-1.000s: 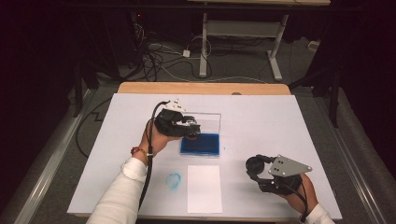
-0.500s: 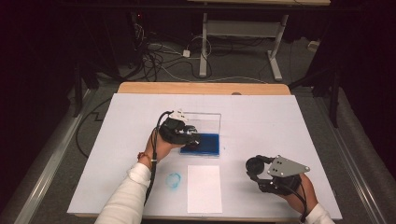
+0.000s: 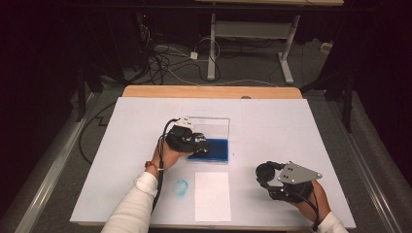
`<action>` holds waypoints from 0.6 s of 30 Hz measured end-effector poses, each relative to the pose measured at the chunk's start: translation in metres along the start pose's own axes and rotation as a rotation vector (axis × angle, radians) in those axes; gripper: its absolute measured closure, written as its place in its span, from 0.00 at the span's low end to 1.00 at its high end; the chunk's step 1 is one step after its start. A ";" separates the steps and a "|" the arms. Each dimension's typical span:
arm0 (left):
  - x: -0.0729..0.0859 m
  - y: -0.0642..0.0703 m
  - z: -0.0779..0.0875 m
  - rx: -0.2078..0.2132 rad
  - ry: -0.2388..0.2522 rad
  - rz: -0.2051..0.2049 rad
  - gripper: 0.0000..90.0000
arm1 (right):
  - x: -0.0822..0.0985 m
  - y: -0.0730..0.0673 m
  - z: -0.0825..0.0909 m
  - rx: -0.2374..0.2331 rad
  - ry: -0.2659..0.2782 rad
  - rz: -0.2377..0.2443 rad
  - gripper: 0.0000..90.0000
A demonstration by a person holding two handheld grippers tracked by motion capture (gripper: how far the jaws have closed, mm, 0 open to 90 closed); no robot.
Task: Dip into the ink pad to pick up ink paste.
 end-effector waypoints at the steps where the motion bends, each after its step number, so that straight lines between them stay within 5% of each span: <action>1: 0.000 0.000 0.000 0.001 0.003 0.000 0.61 | 0.000 0.000 0.000 0.002 0.001 -0.001 0.43; 6: 0.000 -0.003 -0.001 0.009 0.023 0.030 0.61 | 0.000 -0.001 0.000 0.003 -0.002 0.003 0.43; 18: 0.001 -0.001 -0.001 -0.017 -0.005 0.005 0.61 | 0.000 -0.001 0.000 0.005 -0.004 0.003 0.43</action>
Point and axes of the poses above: each handheld gripper's, and its own axes: z roughly backward along the jaws, x roughly out of its underside, y roughly to its right, the point moved 10 cm from there along -z, roughly forward along the jaws
